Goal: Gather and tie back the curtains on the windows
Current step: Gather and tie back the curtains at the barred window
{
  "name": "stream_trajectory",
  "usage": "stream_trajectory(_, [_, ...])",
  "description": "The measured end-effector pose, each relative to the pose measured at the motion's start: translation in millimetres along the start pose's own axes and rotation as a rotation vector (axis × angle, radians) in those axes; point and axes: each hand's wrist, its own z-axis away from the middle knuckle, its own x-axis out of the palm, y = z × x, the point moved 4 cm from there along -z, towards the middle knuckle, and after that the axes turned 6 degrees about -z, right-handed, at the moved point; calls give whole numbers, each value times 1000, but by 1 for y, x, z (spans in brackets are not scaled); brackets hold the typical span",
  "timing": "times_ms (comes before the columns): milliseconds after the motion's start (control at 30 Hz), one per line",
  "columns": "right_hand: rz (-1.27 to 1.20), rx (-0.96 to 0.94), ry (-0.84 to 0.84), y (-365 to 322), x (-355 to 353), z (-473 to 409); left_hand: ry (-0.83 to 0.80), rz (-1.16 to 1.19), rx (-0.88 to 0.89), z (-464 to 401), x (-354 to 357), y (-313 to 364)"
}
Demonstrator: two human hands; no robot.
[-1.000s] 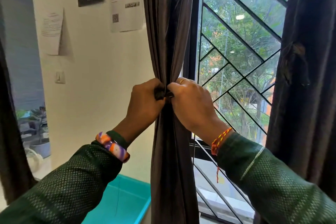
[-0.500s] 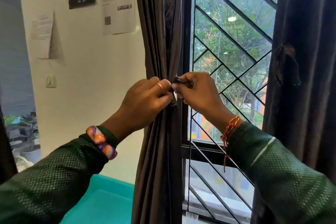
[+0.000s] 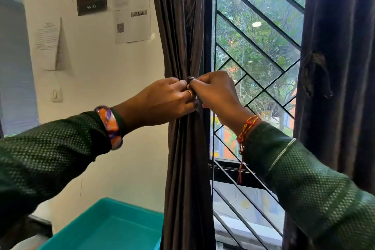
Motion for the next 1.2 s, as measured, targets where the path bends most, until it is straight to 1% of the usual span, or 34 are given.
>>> stream_trajectory(33, [-20,6,-15,0,1,0,2,-3,-14,-2,-1,-1])
stream_trajectory(100, [-135,88,-74,1,6,0,10,-8,-64,-5,-3,-2])
stream_trajectory(167, [-288,196,-145,0,9,4,24,21,-157,-8,-5,-5])
stream_trajectory(200, [-320,212,-170,-1,10,6,24,69,-221,-9,-6,-6])
stream_trajectory(267, [-323,199,-213,-1,10,9,8,237,-416,-10,-5,-9])
stream_trajectory(367, [-309,164,-272,0,10,12,-12,578,-816,-5,4,-17])
stream_trajectory(433, [-269,117,-279,2,11,12,12,723,-959,-4,11,-20])
stream_trajectory(500, [-221,76,-250,3,11,10,-8,793,-1045,-2,17,-25])
stream_trajectory(567, [-159,37,-194,4,9,7,-55,903,-1080,-1,21,-28])
stream_trajectory(667, [22,-84,-112,1,5,1,-124,1015,-1030,1,17,-27])
stream_trajectory(700, [64,-119,-94,-1,4,0,-151,1005,-1001,1,17,-25])
stream_trajectory(767, [89,-169,-78,-6,6,1,-185,865,-938,2,16,-22])
stream_trajectory(900, [152,-262,-89,-17,13,5,-167,399,-847,5,11,-21])
stream_trajectory(967, [172,-275,-104,-20,16,7,-161,185,-755,7,8,-24])
stream_trajectory(1033, [150,-259,-116,-22,17,7,-223,-28,-649,9,8,-24])
stream_trajectory(1067, [133,-247,-114,-22,18,6,-264,-110,-626,11,8,-24])
stream_trajectory(1133, [105,-227,-106,-23,20,4,-321,-194,-587,17,11,-24])
stream_trajectory(1200, [71,-206,-107,-24,22,2,-356,-222,-597,23,12,-25])
